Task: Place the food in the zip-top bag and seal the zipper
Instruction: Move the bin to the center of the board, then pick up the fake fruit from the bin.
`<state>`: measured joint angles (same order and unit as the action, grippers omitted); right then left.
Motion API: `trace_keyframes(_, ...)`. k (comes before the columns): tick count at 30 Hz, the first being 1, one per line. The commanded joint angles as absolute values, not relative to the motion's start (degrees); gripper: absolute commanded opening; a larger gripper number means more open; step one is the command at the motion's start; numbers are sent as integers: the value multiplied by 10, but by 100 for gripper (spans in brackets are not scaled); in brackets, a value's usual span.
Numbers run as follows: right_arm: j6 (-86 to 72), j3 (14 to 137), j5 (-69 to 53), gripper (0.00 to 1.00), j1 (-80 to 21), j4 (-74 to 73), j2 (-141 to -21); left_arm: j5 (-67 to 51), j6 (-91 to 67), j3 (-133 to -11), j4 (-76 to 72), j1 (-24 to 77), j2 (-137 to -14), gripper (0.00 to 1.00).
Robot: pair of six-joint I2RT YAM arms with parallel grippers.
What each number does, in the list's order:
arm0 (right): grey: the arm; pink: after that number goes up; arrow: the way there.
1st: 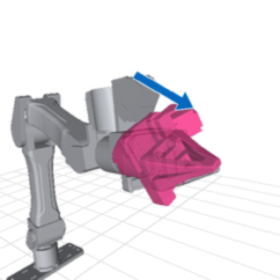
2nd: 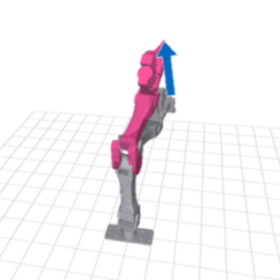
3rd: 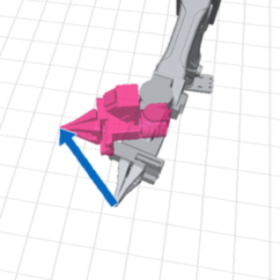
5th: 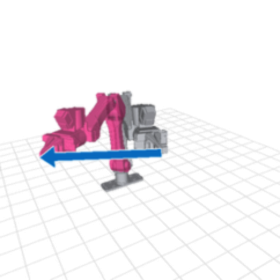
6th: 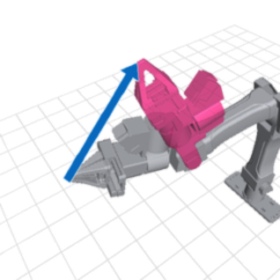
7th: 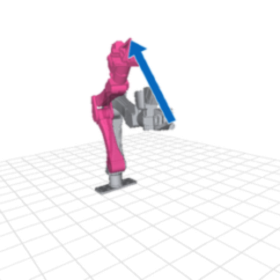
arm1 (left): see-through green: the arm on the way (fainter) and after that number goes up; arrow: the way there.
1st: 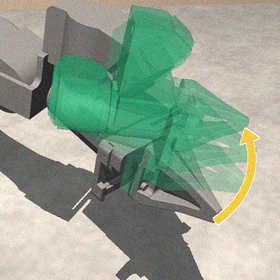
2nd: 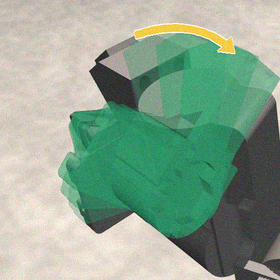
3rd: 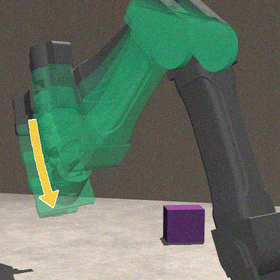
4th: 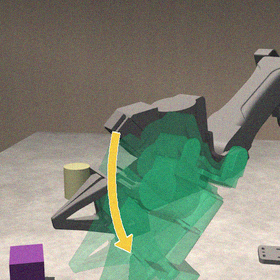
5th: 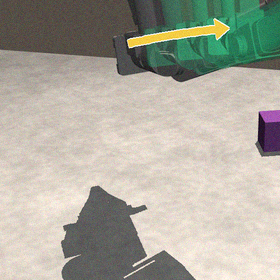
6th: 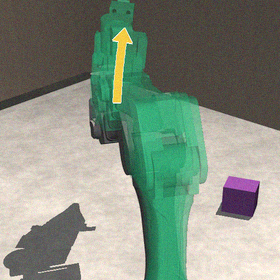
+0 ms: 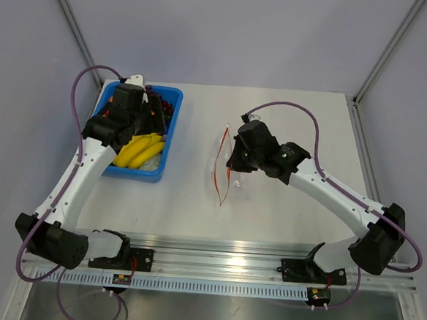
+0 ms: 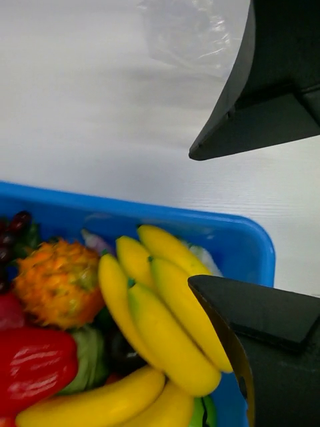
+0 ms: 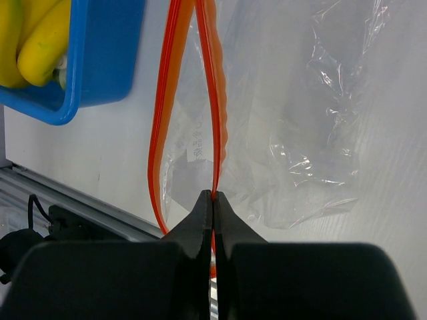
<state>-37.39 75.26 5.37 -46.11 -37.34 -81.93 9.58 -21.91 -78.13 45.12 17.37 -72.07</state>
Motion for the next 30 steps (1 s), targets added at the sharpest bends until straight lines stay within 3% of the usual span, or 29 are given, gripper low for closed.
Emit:
trace_keyframes(1, -374, 756, 70, 0, -459, -378, -792, 163, -200, -816, 471, 144, -765, 78)
trace_keyframes(8, -372, 752, 90, 1, -459, -396, -781, 194, -174, -834, 408, 78, -833, 95)
trace_keyframes(12, -374, 751, 93, 1, -460, -396, -775, 231, -140, -838, 364, 69, -862, 96)
trace_keyframes(18, -372, 755, 91, 2, -459, -399, -783, 175, -135, -915, 390, 18, -941, 96)
trace_keyframes(30, -370, 761, 88, 4, -459, -405, -793, 127, -131, -951, 358, -22, -1034, 97)
